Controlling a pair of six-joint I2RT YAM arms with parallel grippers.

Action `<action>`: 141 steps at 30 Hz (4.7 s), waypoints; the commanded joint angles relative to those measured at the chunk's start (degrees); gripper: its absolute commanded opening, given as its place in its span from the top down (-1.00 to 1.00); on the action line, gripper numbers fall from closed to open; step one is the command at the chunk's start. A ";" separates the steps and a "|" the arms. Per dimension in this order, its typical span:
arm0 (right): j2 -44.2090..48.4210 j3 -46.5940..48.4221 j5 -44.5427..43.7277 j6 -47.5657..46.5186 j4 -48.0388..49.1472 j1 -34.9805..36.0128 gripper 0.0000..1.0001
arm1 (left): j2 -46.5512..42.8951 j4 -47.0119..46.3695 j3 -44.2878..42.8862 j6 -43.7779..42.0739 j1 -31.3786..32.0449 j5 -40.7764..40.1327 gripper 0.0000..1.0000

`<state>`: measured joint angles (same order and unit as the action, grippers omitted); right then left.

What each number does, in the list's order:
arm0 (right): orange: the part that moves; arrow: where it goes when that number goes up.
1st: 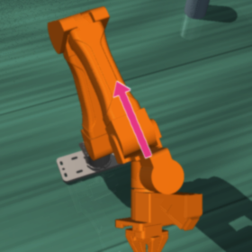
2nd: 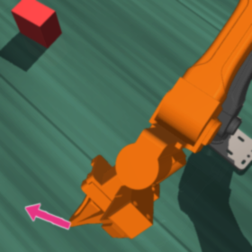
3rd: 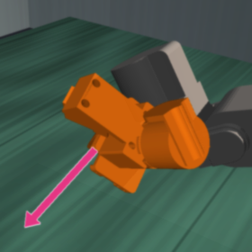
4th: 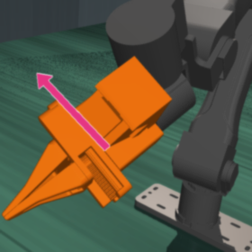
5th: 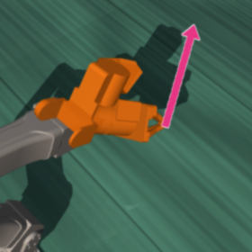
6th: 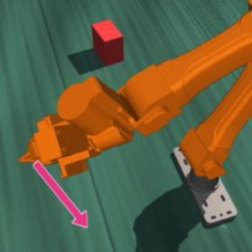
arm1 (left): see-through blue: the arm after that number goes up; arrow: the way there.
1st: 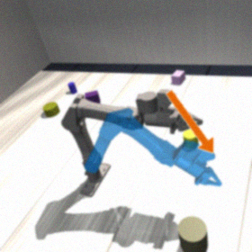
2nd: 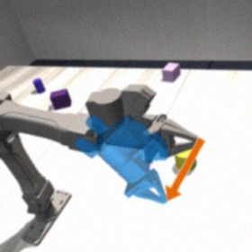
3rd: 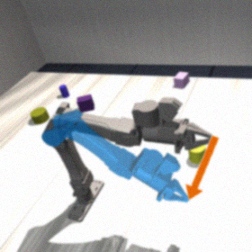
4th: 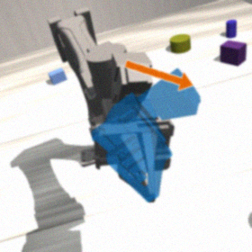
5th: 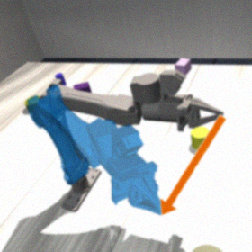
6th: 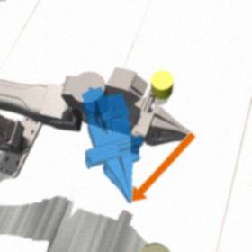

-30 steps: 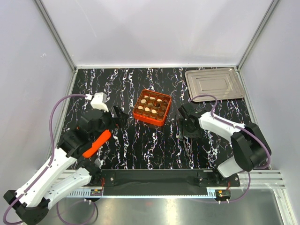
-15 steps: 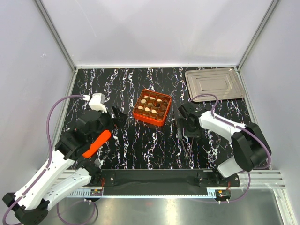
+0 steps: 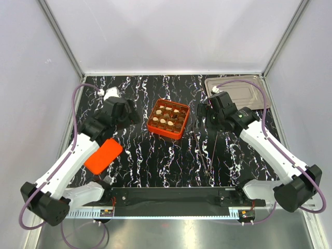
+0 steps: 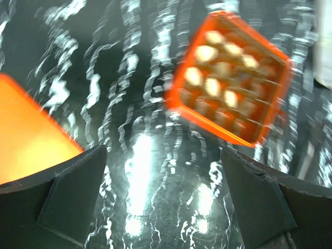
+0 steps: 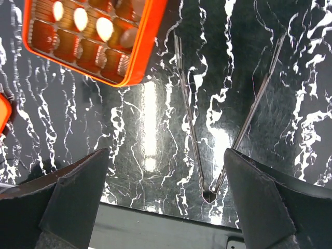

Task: Pack the chocolate

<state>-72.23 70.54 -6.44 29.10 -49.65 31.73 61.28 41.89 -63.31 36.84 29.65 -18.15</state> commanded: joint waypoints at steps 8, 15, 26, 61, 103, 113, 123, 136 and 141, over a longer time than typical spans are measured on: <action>7.27 -6.72 7.74 -3.53 9.82 0.18 -0.99 | 4.11 2.94 6.44 18.26 -17.69 1.11 -0.76; 11.84 -12.09 9.95 -2.73 14.05 0.18 -0.99 | 8.68 3.29 9.69 26.09 -23.14 -3.64 -0.51; 11.67 -12.62 7.49 -3.97 14.05 0.18 -0.99 | 27.83 3.46 6.80 29.08 -24.81 -1.71 -0.09; 11.05 -10.87 12.31 -3.44 16.77 0.18 -0.99 | 22.94 4.25 0.57 15.99 -24.11 0.83 1.00; -3.01 11.90 84.30 -82.63 17.66 -13.97 -0.74 | 6.40 -3.39 -13.50 -28.92 1.64 85.30 1.00; -3.71 9.79 82.29 -90.10 10.88 -11.07 -0.65 | 11.76 2.57 -19.29 -36.39 2.69 90.31 1.00; -10.48 16.12 79.39 -95.81 -0.09 -7.91 0.38 | 16.15 10.30 -25.53 -43.77 2.96 87.51 1.00; -12.75 19.01 77.81 -67.63 21.06 -7.99 1.00 | 21.52 -2.39 -41.54 -14.45 -14.08 53.06 -0.21; -20.29 23.57 66.40 -35.23 39.01 -7.99 1.00 | 19.85 -3.23 -43.56 -8.01 -21.03 35.33 -0.75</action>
<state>-88.07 89.45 66.46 -29.15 -24.69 23.59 83.40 43.03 -103.61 21.30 9.91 32.49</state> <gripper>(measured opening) 0.219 0.845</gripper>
